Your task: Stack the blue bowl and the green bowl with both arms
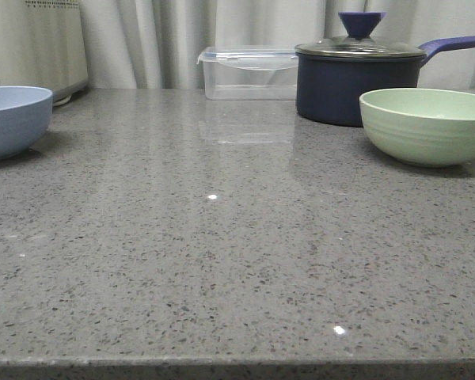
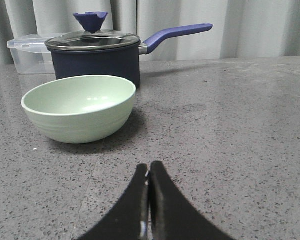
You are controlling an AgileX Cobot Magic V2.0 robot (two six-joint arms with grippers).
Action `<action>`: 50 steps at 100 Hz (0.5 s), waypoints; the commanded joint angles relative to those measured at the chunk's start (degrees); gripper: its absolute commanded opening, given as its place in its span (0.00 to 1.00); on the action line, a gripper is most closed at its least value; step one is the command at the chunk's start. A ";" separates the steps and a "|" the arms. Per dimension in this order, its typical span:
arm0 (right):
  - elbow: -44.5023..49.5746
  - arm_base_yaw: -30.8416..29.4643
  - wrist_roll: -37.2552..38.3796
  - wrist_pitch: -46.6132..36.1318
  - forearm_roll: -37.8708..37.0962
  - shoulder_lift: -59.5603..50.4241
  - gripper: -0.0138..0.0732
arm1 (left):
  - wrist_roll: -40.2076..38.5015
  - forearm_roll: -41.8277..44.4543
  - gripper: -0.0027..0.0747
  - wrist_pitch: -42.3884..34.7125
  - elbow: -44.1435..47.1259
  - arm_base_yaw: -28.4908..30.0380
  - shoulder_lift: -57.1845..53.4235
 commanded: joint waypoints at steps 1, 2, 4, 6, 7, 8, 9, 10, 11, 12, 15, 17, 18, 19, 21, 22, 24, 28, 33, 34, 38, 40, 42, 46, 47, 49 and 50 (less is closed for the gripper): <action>-0.09 -0.10 -0.24 -5.12 -0.35 -0.56 0.07 | -0.69 -0.13 0.01 -4.58 2.36 -0.20 -1.97; -0.09 -0.10 -0.24 -5.12 -0.35 -0.56 0.07 | -0.69 -0.13 0.01 -4.58 2.36 -0.20 -1.97; -0.09 -0.10 -0.24 -5.12 -0.35 -0.56 0.07 | -0.69 -0.13 0.01 -4.58 2.36 -0.20 -1.97; -0.09 -0.10 -0.24 -5.12 -0.35 -0.56 0.07 | -0.69 -0.13 0.01 -4.58 2.36 -0.20 -1.97; -0.09 -0.10 -0.24 -5.12 -0.35 -0.56 0.07 | -0.69 -0.13 0.01 -4.58 2.36 -0.20 -1.97; -0.09 -0.10 -0.24 -5.12 -0.35 -0.56 0.07 | -0.69 -0.13 0.01 -4.58 2.36 -0.20 -1.97; -0.09 -0.10 -0.24 -5.12 -0.35 -0.56 0.07 | -0.69 -0.13 0.01 -4.58 2.36 -0.20 -1.97; -0.09 -0.10 -0.24 -5.12 -0.35 -0.56 0.07 | -0.69 -0.13 0.01 -4.58 2.36 -0.20 -1.97; -0.09 -0.10 -0.24 -5.12 -0.35 -0.56 0.07 | -0.69 -0.13 0.01 -4.58 2.36 -0.20 -1.97; -0.09 -0.10 -0.24 -5.12 -0.35 -0.56 0.07 | -0.69 -0.13 0.01 -4.58 2.36 -0.20 -1.97; -0.09 -0.10 -0.24 -5.12 -0.35 -0.56 0.07 | -0.69 -0.13 0.01 -4.58 2.36 -0.20 -1.97; -0.09 -0.10 -0.24 -5.12 -0.35 -0.56 0.07 | -0.69 -0.13 0.01 -4.58 2.36 -0.20 -1.97; -0.09 -0.10 -0.24 -5.12 -0.35 -0.56 0.07 | -0.69 -0.13 0.01 -4.58 2.36 -0.20 -1.97; -0.09 -0.10 -0.24 -5.12 -0.35 -0.56 0.07 | -0.69 -0.13 0.01 -4.58 2.36 -0.20 -1.97; -0.09 -0.10 -0.24 -5.12 -0.35 -0.56 0.07 | -0.69 -0.13 0.01 -4.58 2.36 -0.20 -1.97; -0.09 -0.10 -0.24 -5.12 -0.35 -0.56 0.07 | -0.69 -0.13 0.01 -4.58 2.36 -0.20 -1.97; -0.09 -0.10 -0.24 -5.12 -0.35 -0.56 0.07 | -0.69 -0.13 0.01 -4.58 2.36 -0.20 -1.97; -0.09 -0.10 -0.24 -5.12 -0.35 -0.56 0.07 | -0.69 -0.13 0.01 -4.58 2.36 -0.20 -1.97; -0.09 -0.10 -0.24 -5.12 -0.35 -0.56 0.07 | -0.69 -0.13 0.01 -4.48 2.36 -0.20 -1.97; -0.09 -0.10 -0.24 -5.12 -0.35 -0.56 0.07 | -0.69 -0.13 0.01 -4.48 2.36 -0.20 -1.97; -0.09 -0.10 -0.24 -5.12 -0.35 -0.56 0.07 | -0.69 -0.13 0.01 -4.69 2.36 -0.20 -1.97; -0.09 -0.10 -0.24 -5.12 -0.35 -0.56 0.07 | -0.69 -0.13 0.01 -4.70 2.36 -0.20 -1.97; -0.09 -0.10 -0.24 -5.12 -0.35 -0.56 0.07 | -0.69 -0.13 0.01 -4.70 2.36 -0.20 -1.97; -0.09 -0.10 -0.24 -5.12 -0.35 -0.56 0.07 | -0.69 -0.13 0.01 -5.08 2.36 -0.20 -1.97; -0.09 -0.10 -0.24 -5.63 -0.35 -0.56 0.07 | -0.69 -0.13 0.01 -5.08 2.36 -0.20 -1.97; -0.09 -0.10 -0.24 -5.90 -0.35 -0.56 0.07 | -0.69 -0.13 0.01 -5.08 2.36 -0.20 -1.97; -0.09 -0.10 -0.24 -5.99 -0.35 -0.56 0.07 | -0.69 -0.13 0.01 -5.08 2.36 -0.20 -1.97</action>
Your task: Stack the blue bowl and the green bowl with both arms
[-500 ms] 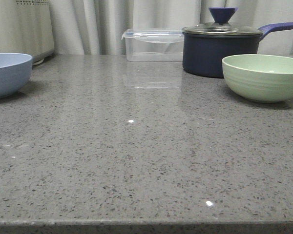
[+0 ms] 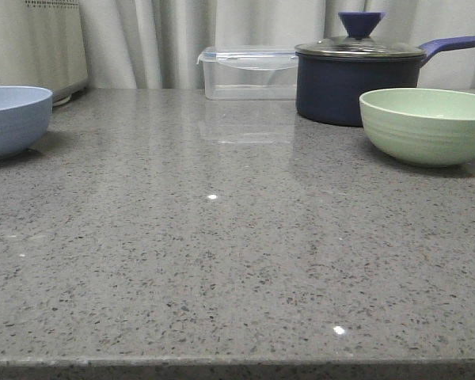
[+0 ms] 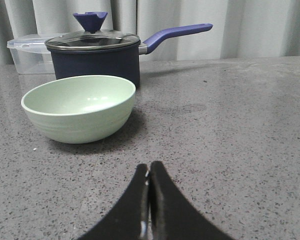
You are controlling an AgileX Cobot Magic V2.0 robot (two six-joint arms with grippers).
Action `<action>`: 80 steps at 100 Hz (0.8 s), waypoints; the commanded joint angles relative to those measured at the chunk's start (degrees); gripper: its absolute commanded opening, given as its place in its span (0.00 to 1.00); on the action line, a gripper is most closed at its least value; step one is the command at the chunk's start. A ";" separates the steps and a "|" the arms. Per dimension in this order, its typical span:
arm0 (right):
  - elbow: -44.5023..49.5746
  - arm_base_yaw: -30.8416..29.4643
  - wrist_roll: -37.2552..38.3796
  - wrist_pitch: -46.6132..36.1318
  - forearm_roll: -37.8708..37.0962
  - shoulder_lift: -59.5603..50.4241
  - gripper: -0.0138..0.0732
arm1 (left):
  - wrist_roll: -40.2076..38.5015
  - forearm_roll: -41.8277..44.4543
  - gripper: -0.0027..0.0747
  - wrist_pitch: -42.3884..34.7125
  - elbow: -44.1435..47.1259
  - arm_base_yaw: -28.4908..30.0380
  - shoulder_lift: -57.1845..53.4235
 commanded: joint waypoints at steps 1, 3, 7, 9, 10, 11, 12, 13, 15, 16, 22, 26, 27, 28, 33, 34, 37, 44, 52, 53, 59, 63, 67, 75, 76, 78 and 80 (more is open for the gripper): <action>-0.09 -0.10 -0.24 -5.94 -0.35 -0.56 0.07 | -0.69 -0.13 0.01 -5.08 2.36 -0.20 -1.97; -0.09 -0.10 -0.24 -6.02 -0.35 -0.56 0.07 | -0.69 -0.13 0.01 -5.08 2.36 -0.20 -1.97; -0.09 -0.10 -0.24 -6.19 -0.35 -0.56 0.07 | -0.69 -0.13 0.01 -5.08 2.36 -0.20 -1.97; -0.09 -0.10 -0.24 -6.25 -0.35 -0.56 0.07 | -0.69 -0.13 0.01 -5.08 2.36 -0.20 -1.97; -0.09 -0.10 -0.24 -6.33 -0.35 -0.56 0.07 | -0.69 -0.13 0.01 -5.08 2.36 -0.20 -1.97; -0.09 -0.10 -0.24 -6.37 -0.35 -0.56 0.07 | -0.69 -0.13 0.01 -5.08 2.36 -0.20 -1.97; -0.09 -0.10 -0.24 -6.48 -0.35 -0.56 0.07 | -0.69 -0.13 0.01 -5.08 2.36 -0.20 -1.97; -0.09 -0.10 -0.24 -6.64 -0.35 -0.56 0.07 | -0.69 -0.13 0.01 -5.08 2.36 -0.20 -1.97; -0.09 -0.10 -0.24 -6.81 -0.35 -0.56 0.07 | -0.69 -0.13 0.01 -5.08 2.36 -0.20 -1.97; -0.09 -0.10 -0.24 -6.96 -0.35 -0.56 0.07 | -0.69 -0.13 0.01 -5.08 2.36 -0.20 -1.97; -0.09 -0.10 -0.24 -7.34 -0.35 -0.56 0.07 | -0.69 -0.13 0.01 -5.08 2.36 -0.20 -1.97; -0.09 -0.10 -0.24 -7.52 -0.35 -0.56 0.07 | -0.69 -0.13 0.01 -5.74 2.25 -0.20 -1.97; -0.09 -0.10 -0.24 -7.57 -0.35 -0.56 0.07 | -0.69 -0.13 0.01 -6.02 2.25 -0.20 -1.97; -0.09 -0.10 -0.24 -7.57 -0.35 -0.56 0.07 | -0.69 -0.13 0.01 -6.55 2.25 -0.20 -1.97; -0.09 -0.10 -0.24 -8.41 -0.35 -0.56 0.07 | -0.69 -0.13 0.01 -8.24 2.03 -0.20 -1.97; -0.09 -0.10 -0.24 -8.60 -0.35 -0.56 0.07 | -0.69 -0.13 0.01 -8.40 2.02 -0.20 -1.97; -0.09 -0.10 -0.24 -9.65 -0.35 -0.56 0.07 | -0.69 -0.13 0.01 -8.88 1.72 -0.20 -1.97; -0.36 -0.05 -0.24 -11.09 -0.22 -0.56 0.07 | -0.69 -0.13 0.01 -8.23 0.46 -0.20 -1.97; -1.89 -0.05 -0.24 -9.95 0.16 -0.41 0.07 | -0.69 -0.26 0.01 -4.52 -2.24 -0.20 -1.86; -2.08 -0.05 -0.24 -9.71 0.16 -0.43 0.07 | -0.69 -0.24 0.01 -4.06 -2.55 -0.20 -1.71; -4.23 -0.05 -0.24 -6.30 0.16 0.27 0.07 | -0.69 -0.68 0.01 -0.27 -5.43 -0.20 -1.05; -6.03 -0.05 -0.24 -3.39 0.16 0.88 0.07 | -0.69 -0.68 0.01 1.98 -7.54 -0.20 -0.33; -7.68 -0.05 -0.24 -0.78 0.16 2.02 0.07 | -0.69 -0.68 0.01 3.62 -9.38 -0.20 0.61; -11.98 -0.05 -0.24 4.97 0.16 4.85 0.07 | -0.69 -0.68 0.01 6.82 -13.83 -0.20 3.03; -12.35 -0.05 -0.24 5.41 0.16 5.46 0.07 | -0.69 -0.68 0.01 7.07 -14.20 -0.20 3.29; -13.43 -0.05 -0.24 6.58 0.16 6.39 0.07 | -0.69 -0.68 0.01 7.70 -15.29 -0.20 4.12; -14.49 -0.05 -0.24 7.60 0.16 7.35 0.07 | -0.69 -0.68 0.01 8.22 -16.35 -0.20 4.99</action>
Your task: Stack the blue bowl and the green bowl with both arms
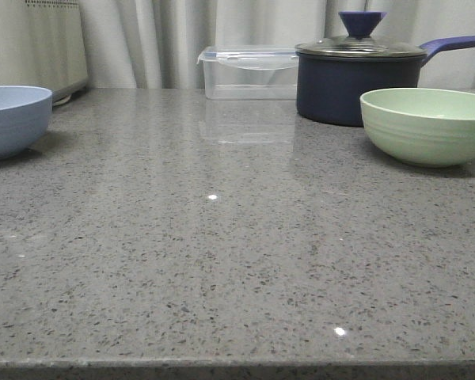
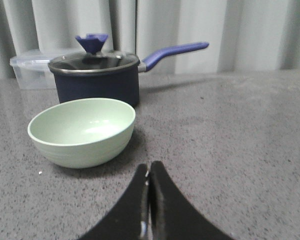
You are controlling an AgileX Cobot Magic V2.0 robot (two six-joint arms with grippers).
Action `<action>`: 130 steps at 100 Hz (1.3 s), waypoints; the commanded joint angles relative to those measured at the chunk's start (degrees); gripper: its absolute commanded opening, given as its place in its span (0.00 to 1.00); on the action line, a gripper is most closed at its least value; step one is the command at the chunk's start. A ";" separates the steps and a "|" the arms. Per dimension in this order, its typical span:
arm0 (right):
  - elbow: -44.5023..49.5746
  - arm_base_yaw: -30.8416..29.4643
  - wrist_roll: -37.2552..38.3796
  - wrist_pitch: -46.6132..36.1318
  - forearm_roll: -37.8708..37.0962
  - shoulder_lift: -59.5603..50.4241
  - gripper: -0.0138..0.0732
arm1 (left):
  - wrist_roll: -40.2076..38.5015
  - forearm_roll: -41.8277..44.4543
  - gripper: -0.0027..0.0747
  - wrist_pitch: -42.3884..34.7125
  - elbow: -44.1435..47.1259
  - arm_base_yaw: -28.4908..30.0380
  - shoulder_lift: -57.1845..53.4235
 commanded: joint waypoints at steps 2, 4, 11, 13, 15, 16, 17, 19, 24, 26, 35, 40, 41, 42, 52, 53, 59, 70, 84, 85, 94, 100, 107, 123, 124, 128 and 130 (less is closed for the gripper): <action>-6.74 -0.05 -0.24 1.78 0.03 4.90 0.07 | -0.69 -0.58 0.01 -0.54 -6.92 -0.20 4.42; -7.77 -0.05 -0.24 2.50 0.03 5.91 0.07 | -0.69 -0.58 0.01 0.03 -8.00 -0.20 5.34; -10.81 -0.05 -0.24 3.98 0.03 9.46 0.07 | -0.69 -0.58 0.01 1.15 -11.41 -0.20 8.58; -11.37 -0.05 -0.24 4.35 0.03 10.51 0.07 | -0.69 -0.58 0.01 1.15 -12.37 -0.20 9.59; -12.22 -0.05 -0.24 4.62 0.03 11.57 0.07 | -0.69 -0.68 0.01 1.15 -13.02 -0.20 10.27; -12.79 -0.05 -0.24 4.91 0.03 11.92 0.07 | -0.69 -0.68 0.01 1.15 -13.66 -0.20 10.95; -13.08 -0.05 -0.24 5.06 0.03 12.62 0.07 | -0.69 -0.68 0.01 1.15 -13.98 -0.20 11.28; -13.89 -0.05 -0.24 5.49 0.03 13.69 0.07 | -0.69 -0.68 0.01 1.26 -14.92 -0.20 12.30; -15.63 -0.05 -0.24 6.02 0.03 16.09 0.07 | -0.69 -0.68 0.01 1.72 -17.18 -0.20 14.66; -16.32 -0.05 -0.24 6.02 0.03 17.05 0.07 | -0.69 -0.68 0.01 2.11 -18.12 -0.20 15.67; -18.96 -0.05 -0.24 6.31 0.03 20.99 0.07 | -0.69 -0.68 0.02 4.57 -22.03 -0.20 20.09; -20.20 -0.05 -0.24 6.37 0.03 22.87 0.07 | -0.69 -0.68 0.07 5.72 -23.70 -0.20 22.31; -20.39 -0.05 -0.24 6.37 0.03 23.13 0.08 | -0.69 -0.68 0.09 5.89 -24.07 -0.20 22.90; -20.71 -0.05 -0.24 6.47 0.03 23.62 0.08 | -0.69 -0.68 0.10 5.97 -24.24 -0.20 23.19; -22.63 -0.05 -0.24 6.58 0.03 26.63 0.17 | -0.69 -0.68 0.30 5.49 -25.92 -0.20 26.48; -22.86 -0.05 -0.24 6.58 0.03 26.79 0.18 | -0.69 -0.68 0.33 5.28 -26.09 -0.20 26.86; -23.62 -0.05 -0.24 6.80 0.03 28.17 0.29 | -0.69 -0.68 0.45 4.76 -26.59 -0.20 28.15; -24.56 -0.05 -0.24 8.15 0.03 29.44 0.51 | -0.69 -0.68 0.59 3.12 -26.68 -0.20 29.41; -24.55 -0.05 -0.24 8.58 0.03 29.44 0.70 | -0.69 -0.68 0.59 2.59 -26.68 -0.20 29.54; -24.55 -0.05 -0.24 8.49 0.03 29.44 0.70 | -0.69 -0.68 0.59 2.59 -26.68 -0.20 29.54; -24.02 -0.05 -0.24 7.61 0.03 29.44 0.69 | -0.69 -0.68 0.59 2.59 -26.68 -0.20 29.54; -23.53 -0.05 -0.15 5.89 0.26 29.44 0.69 | -0.69 -0.68 0.59 2.59 -26.56 -0.20 29.54; -23.64 -0.05 -0.06 4.91 0.54 29.44 0.69 | -0.69 -0.68 0.59 2.59 -26.20 -0.20 29.54; -27.46 -0.05 -0.06 7.08 0.54 32.27 0.68 | -0.69 -0.68 0.59 2.52 -26.17 -0.20 29.65; -27.77 -0.05 -0.06 7.35 0.54 32.82 0.67 | -0.69 -0.68 0.59 2.52 -26.17 -0.20 29.65; -29.66 -0.05 -0.06 8.82 0.48 34.44 0.66 | -0.69 -0.68 0.59 2.52 -26.17 -0.20 29.65; -30.61 -0.05 -0.06 9.39 0.48 35.50 0.65 | -0.69 -0.68 0.59 2.52 -26.17 -0.20 29.65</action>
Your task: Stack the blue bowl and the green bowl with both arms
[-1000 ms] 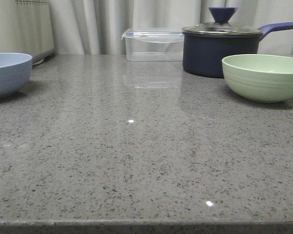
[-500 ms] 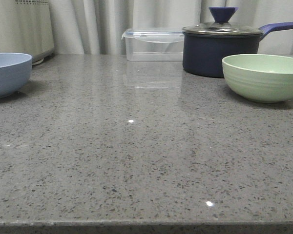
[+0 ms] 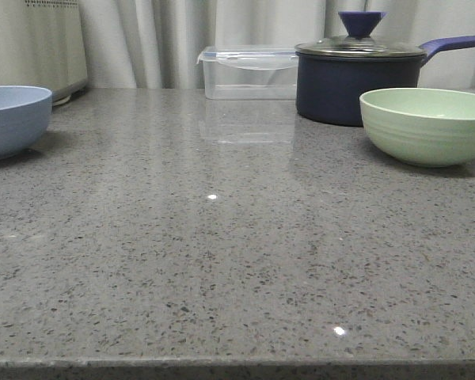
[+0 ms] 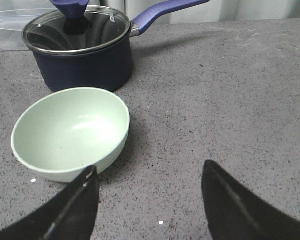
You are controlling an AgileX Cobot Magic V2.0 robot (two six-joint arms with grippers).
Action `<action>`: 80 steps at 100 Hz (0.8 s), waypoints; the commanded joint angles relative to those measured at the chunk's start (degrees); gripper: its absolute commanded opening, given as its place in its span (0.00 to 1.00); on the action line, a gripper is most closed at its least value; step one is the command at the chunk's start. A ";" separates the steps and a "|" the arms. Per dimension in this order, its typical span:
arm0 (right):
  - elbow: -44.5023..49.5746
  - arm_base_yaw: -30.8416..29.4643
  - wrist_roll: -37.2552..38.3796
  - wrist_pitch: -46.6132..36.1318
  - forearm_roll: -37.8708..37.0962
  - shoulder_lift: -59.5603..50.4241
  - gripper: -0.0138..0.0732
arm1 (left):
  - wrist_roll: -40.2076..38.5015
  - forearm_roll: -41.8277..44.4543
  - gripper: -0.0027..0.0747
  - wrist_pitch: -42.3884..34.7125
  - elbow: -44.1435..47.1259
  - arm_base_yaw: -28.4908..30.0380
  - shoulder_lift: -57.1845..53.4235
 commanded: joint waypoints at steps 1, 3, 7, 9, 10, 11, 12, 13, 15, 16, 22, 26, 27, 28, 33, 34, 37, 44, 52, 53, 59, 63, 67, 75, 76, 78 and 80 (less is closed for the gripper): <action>-5.35 -0.05 -0.06 -1.72 0.05 4.23 0.65 | -0.69 -0.59 0.59 -4.75 -1.58 -0.20 0.56; -6.33 -0.05 -0.06 -1.26 0.05 4.96 0.64 | -0.69 -0.59 0.59 -4.75 -1.58 -0.20 0.59; -8.35 -0.05 -0.06 -0.35 0.05 7.21 0.64 | -0.69 -0.59 0.59 -4.75 -1.58 -0.20 0.69; -9.04 0.01 -0.06 -0.03 0.05 8.37 0.64 | -0.69 -0.59 0.59 -4.75 -1.58 -0.20 0.69; -9.75 -0.01 -0.06 0.27 0.05 8.76 0.64 | -0.69 -0.59 0.59 -4.75 -1.58 -0.20 0.69; -10.12 -0.01 -0.06 0.41 0.11 9.53 0.64 | -0.69 -0.59 0.59 -4.75 -1.58 -0.20 0.69; -10.86 -0.01 -0.06 0.79 0.11 9.91 0.64 | -0.69 -0.59 0.59 -4.75 -1.58 -0.20 0.69; -11.25 -0.01 -0.06 0.96 0.11 10.68 0.64 | -0.69 -0.59 0.59 -4.75 -1.58 -0.20 0.69; -12.40 -0.01 -0.06 1.60 0.11 11.94 0.64 | -0.69 -0.59 0.59 -4.75 -1.58 -0.20 0.69; -12.78 -0.01 -0.06 1.78 0.11 12.39 0.64 | -0.69 -0.59 0.59 -4.75 -1.58 -0.20 0.69; -16.29 -0.01 -0.06 3.50 0.11 16.27 0.64 | -0.69 -0.59 0.59 -4.75 -1.58 -0.20 0.69; -18.54 -0.01 -0.06 4.46 0.11 18.43 0.64 | -0.69 -0.59 0.59 -4.75 -1.58 -0.20 0.69; -18.90 -0.01 -0.06 4.57 0.11 19.26 0.64 | -0.69 -0.59 0.59 -4.75 -1.58 -0.20 0.69; -19.62 -0.01 -0.06 4.74 0.11 19.69 0.64 | -0.69 -0.59 0.59 -4.75 -1.58 -0.20 0.69; -21.93 -0.01 -0.06 4.98 0.11 22.57 0.64 | -0.69 -0.59 0.59 -4.75 -1.58 -0.20 0.69; -22.25 -0.01 -0.06 4.99 0.11 23.34 0.64 | -0.69 -0.59 0.59 -4.75 -1.58 -0.20 0.69; -23.48 -0.01 -0.06 5.38 0.11 24.84 0.64 | -0.69 -0.59 0.59 -4.75 -1.58 -0.20 0.69; -26.57 -0.01 -0.06 6.98 0.11 28.55 0.64 | -0.69 -0.59 0.59 -4.75 -1.58 -0.20 0.69; -30.13 -0.01 -0.06 10.25 0.11 32.63 0.64 | -0.69 -0.59 0.59 -4.75 -1.58 -0.20 0.69; -30.41 -0.01 -0.06 10.54 0.11 33.35 0.64 | -0.69 -0.59 0.59 -4.75 -1.58 -0.20 0.69; -32.87 -0.01 -0.06 13.12 0.11 36.20 0.64 | -0.69 -0.59 0.59 -4.75 -1.58 -0.20 0.69; -34.29 -0.01 -0.06 14.60 0.11 38.23 0.64 | -0.69 -0.59 0.59 -4.75 -1.58 -0.20 0.69; -35.34 -0.01 -0.06 15.71 0.11 40.12 0.64 | -0.69 -0.59 0.59 -4.75 -1.58 -0.20 0.69; -37.37 0.07 -0.24 17.96 0.11 43.05 0.63 | -0.69 -0.59 0.59 -4.75 -1.58 -0.20 0.69; -37.55 0.07 -0.24 18.14 0.11 43.59 0.63 | -0.69 -0.59 0.59 -4.75 -1.58 -0.20 0.69; -38.03 0.15 -0.36 18.81 0.23 44.42 0.63 | -0.69 -0.59 0.59 -4.75 -1.58 -0.20 0.69; -38.65 0.31 -0.36 19.62 0.22 45.19 0.63 | -0.69 -0.59 0.59 -4.75 -1.58 -0.20 0.69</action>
